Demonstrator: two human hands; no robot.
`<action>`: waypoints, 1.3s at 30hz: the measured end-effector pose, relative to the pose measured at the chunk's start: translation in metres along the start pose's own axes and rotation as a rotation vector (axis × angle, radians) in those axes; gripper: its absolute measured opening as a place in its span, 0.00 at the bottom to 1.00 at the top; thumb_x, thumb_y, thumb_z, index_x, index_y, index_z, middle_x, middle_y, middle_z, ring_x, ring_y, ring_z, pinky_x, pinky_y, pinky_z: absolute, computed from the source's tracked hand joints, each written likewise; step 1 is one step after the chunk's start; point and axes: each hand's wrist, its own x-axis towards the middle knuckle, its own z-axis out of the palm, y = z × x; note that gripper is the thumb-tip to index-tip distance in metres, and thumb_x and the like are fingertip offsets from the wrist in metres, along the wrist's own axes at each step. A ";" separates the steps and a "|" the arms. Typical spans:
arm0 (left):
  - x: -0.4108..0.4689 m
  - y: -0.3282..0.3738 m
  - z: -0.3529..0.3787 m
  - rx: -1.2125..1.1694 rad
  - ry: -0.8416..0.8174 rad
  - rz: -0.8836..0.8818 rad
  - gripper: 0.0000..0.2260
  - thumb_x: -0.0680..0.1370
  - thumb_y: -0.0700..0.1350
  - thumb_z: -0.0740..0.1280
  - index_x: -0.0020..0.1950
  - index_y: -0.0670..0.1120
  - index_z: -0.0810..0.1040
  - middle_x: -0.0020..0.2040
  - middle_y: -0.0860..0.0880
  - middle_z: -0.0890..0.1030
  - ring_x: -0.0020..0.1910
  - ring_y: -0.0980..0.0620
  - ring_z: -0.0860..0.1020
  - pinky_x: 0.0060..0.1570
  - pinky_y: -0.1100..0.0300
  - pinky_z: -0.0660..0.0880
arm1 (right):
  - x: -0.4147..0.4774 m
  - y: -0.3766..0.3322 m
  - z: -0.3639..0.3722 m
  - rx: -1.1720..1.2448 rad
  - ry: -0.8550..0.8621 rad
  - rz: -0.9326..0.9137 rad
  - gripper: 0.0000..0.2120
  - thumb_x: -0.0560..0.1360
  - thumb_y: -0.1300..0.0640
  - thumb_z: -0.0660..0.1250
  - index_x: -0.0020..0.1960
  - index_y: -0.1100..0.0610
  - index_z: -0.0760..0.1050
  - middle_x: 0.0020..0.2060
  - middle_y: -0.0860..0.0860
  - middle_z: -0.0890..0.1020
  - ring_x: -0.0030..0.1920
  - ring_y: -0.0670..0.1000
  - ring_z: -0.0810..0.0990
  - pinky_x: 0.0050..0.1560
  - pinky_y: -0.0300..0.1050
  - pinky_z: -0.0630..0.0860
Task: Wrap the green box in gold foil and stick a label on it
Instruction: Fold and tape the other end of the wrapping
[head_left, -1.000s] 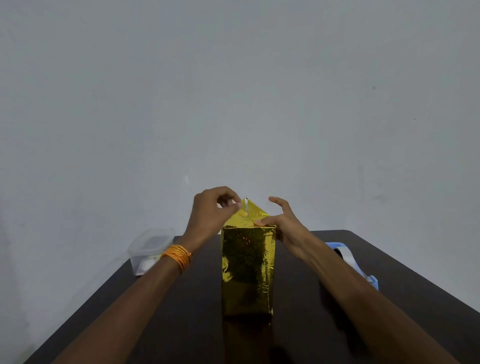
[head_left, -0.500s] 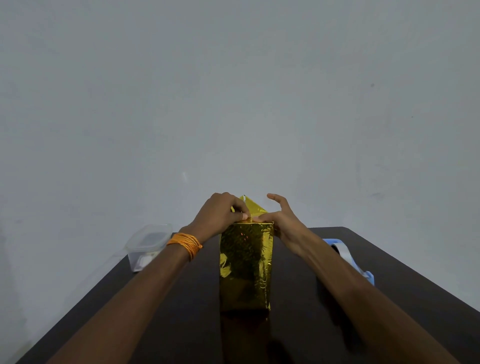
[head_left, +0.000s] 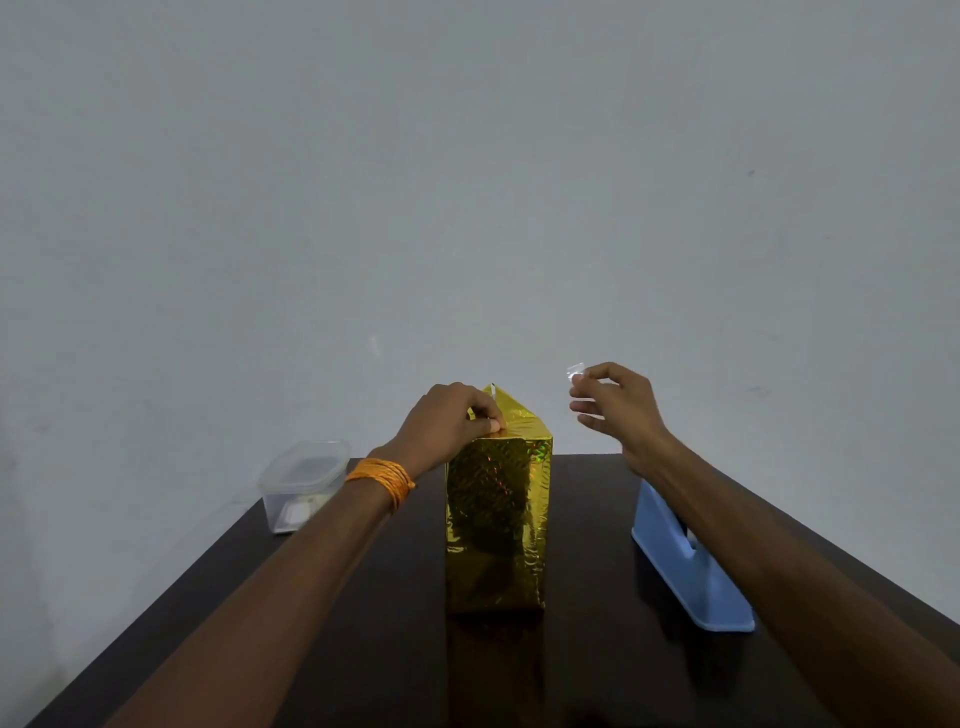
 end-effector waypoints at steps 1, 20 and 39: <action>0.000 0.000 0.001 0.000 0.000 0.005 0.04 0.77 0.44 0.71 0.47 0.50 0.86 0.49 0.52 0.84 0.42 0.62 0.74 0.42 0.61 0.69 | 0.000 -0.005 -0.003 -0.042 -0.034 -0.040 0.03 0.78 0.59 0.70 0.48 0.59 0.80 0.46 0.58 0.85 0.42 0.51 0.82 0.43 0.42 0.79; 0.005 -0.006 0.006 -0.013 0.000 -0.061 0.06 0.77 0.47 0.71 0.51 0.49 0.86 0.50 0.50 0.83 0.49 0.53 0.77 0.44 0.60 0.69 | 0.018 -0.060 0.031 -0.668 -0.778 -0.052 0.32 0.75 0.61 0.72 0.73 0.42 0.65 0.33 0.51 0.78 0.36 0.46 0.73 0.39 0.43 0.70; 0.003 -0.003 0.002 -0.051 0.003 -0.055 0.06 0.77 0.45 0.72 0.50 0.46 0.86 0.48 0.48 0.84 0.45 0.54 0.77 0.39 0.66 0.69 | 0.045 -0.054 0.054 -1.077 -0.821 -0.099 0.41 0.72 0.55 0.76 0.78 0.46 0.58 0.47 0.54 0.82 0.35 0.49 0.75 0.36 0.42 0.69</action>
